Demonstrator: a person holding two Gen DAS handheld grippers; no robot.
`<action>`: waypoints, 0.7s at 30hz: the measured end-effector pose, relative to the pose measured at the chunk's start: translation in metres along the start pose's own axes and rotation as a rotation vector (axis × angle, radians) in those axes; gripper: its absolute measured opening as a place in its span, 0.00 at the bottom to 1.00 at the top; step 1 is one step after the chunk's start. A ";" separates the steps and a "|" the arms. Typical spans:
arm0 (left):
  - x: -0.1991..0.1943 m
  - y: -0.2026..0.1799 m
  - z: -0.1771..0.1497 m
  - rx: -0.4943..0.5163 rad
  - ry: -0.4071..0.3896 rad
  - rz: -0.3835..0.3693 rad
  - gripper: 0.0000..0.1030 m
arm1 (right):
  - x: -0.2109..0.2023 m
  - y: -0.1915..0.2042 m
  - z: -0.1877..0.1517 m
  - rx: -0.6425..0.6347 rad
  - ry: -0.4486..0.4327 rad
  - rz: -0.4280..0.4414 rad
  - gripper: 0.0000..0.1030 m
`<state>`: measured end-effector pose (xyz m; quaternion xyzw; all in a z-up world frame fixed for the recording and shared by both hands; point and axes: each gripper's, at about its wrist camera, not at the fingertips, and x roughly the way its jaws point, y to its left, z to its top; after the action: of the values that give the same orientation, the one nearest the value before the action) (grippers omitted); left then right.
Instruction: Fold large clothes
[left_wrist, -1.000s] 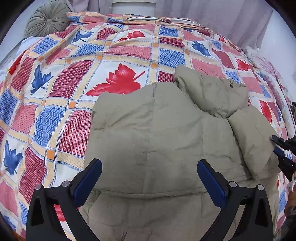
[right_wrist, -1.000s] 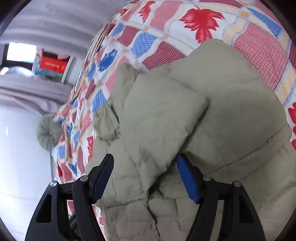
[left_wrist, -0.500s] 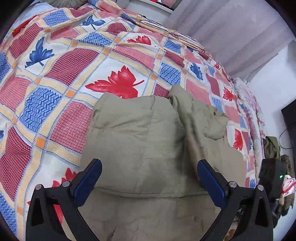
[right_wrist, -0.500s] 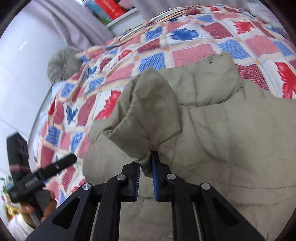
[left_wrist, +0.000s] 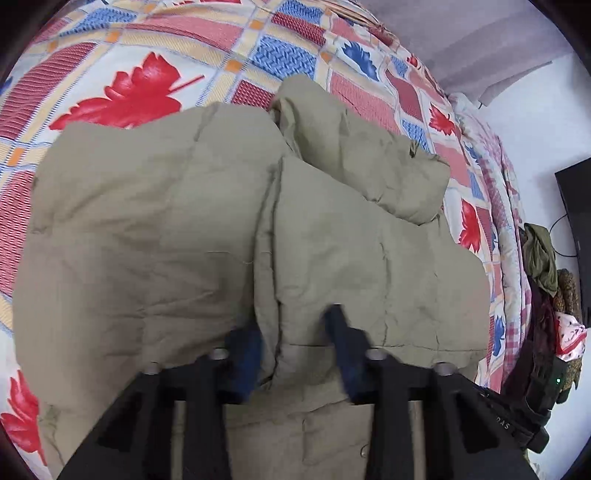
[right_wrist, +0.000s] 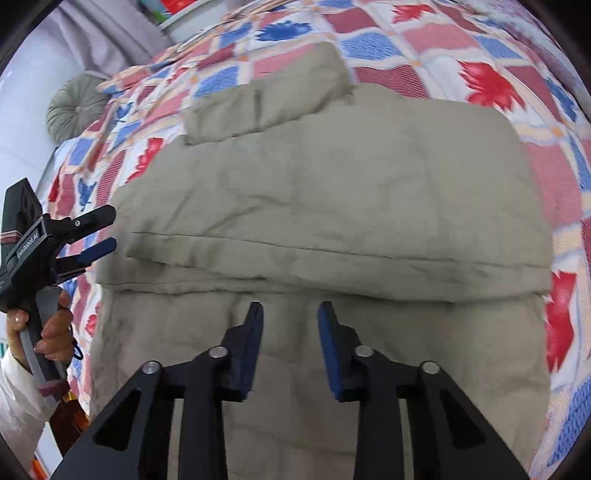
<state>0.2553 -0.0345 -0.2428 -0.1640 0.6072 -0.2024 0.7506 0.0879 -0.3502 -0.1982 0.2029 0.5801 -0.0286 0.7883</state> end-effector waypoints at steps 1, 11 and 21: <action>0.003 -0.005 0.000 0.011 -0.007 0.016 0.16 | -0.003 -0.020 -0.002 0.041 0.000 -0.027 0.26; -0.010 -0.002 -0.033 0.088 -0.025 0.129 0.10 | -0.027 -0.125 0.018 0.261 -0.141 -0.213 0.23; -0.033 0.005 -0.033 0.096 -0.059 0.205 0.11 | 0.006 -0.122 0.012 0.269 -0.093 -0.215 0.22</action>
<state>0.2176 -0.0136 -0.2243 -0.0709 0.5879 -0.1484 0.7920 0.0667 -0.4646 -0.2359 0.2417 0.5524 -0.1992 0.7725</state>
